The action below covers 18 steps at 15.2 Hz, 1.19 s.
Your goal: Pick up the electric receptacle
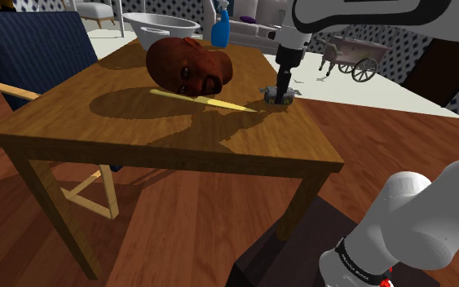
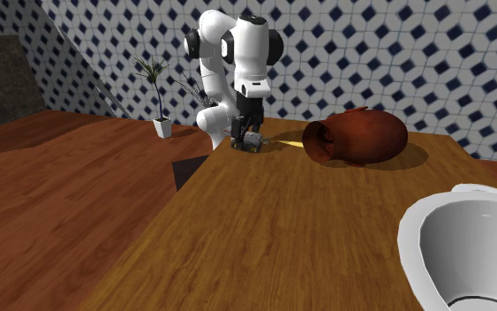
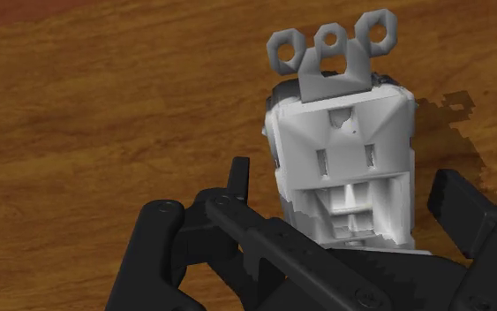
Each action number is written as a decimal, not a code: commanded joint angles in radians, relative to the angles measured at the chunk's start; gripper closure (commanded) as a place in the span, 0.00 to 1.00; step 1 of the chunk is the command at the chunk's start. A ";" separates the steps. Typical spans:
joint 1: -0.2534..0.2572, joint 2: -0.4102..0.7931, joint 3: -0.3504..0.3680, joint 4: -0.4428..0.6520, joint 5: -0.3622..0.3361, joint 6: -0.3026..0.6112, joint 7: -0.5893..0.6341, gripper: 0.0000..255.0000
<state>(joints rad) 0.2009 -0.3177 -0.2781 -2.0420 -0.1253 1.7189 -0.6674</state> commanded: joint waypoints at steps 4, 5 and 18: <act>0.001 0.001 0.001 -0.004 0.000 0.005 0.001 1.00; 0.000 0.001 0.001 -0.004 0.000 0.004 0.001 1.00; 0.003 0.013 0.004 0.115 0.006 -0.102 -0.007 1.00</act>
<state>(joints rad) 0.2038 -0.3058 -0.2739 -1.9405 -0.1197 1.6298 -0.6732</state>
